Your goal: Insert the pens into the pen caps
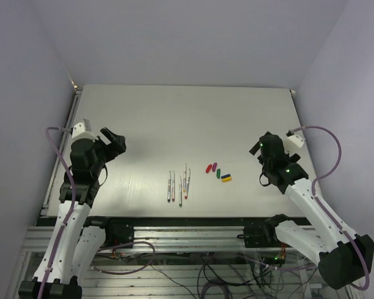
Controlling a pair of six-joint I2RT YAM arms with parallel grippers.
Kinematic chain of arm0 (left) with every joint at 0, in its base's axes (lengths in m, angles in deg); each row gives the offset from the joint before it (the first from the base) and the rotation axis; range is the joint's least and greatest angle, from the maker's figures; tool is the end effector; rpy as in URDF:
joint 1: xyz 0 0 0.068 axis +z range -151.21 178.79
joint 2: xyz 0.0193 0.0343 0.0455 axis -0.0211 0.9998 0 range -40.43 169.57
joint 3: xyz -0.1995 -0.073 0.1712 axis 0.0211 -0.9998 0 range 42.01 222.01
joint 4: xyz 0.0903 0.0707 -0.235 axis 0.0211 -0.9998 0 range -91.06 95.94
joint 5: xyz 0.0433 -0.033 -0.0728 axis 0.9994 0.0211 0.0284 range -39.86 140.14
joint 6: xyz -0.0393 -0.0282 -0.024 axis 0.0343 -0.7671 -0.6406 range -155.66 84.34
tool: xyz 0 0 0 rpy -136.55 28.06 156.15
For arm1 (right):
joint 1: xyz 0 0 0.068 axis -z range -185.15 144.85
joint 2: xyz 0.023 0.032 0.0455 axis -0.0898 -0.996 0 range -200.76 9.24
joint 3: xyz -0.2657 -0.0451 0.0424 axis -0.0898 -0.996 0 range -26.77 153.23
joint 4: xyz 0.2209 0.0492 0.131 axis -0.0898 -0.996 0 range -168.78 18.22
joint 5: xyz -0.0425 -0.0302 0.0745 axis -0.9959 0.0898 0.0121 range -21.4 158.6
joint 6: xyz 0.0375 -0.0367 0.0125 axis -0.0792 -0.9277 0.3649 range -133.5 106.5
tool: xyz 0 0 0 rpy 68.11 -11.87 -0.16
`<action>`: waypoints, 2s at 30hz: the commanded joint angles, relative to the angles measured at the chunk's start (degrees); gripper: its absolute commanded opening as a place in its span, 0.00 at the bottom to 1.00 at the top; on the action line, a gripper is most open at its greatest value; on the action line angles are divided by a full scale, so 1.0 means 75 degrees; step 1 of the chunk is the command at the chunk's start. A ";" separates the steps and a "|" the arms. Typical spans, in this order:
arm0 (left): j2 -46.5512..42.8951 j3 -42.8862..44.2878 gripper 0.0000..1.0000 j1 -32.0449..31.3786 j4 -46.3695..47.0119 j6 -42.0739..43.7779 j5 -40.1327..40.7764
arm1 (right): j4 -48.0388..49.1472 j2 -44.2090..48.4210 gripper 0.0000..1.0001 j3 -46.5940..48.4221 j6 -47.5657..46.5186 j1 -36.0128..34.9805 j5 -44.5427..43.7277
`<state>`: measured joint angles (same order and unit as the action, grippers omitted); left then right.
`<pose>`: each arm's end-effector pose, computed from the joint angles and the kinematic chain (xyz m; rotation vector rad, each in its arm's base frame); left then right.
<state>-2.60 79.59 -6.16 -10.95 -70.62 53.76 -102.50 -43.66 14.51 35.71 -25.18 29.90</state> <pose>0.1610 -0.0117 0.3021 -0.5318 1.8145 -0.4200 0.1844 0.0436 0.2649 0.8444 1.9504 -0.0800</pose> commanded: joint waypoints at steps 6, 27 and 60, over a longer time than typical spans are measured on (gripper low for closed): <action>-0.0364 -0.0113 0.93 0.0018 0.0143 0.0230 -0.0043 | 0.0343 0.0746 1.00 -0.0229 -0.0244 0.0019 -0.0170; -0.0592 -0.0152 0.93 0.0004 0.0440 0.1253 -0.1222 | 0.2546 0.2765 1.00 -0.1678 -0.2045 0.0033 0.1732; 0.3244 0.0715 0.93 -0.3592 0.3012 0.1679 0.0244 | 0.2432 0.2930 1.00 -0.1358 -0.2064 0.0046 0.1380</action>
<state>20.80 80.92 -29.06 9.18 -60.94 46.87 -82.70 -21.09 1.68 21.90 -25.14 43.08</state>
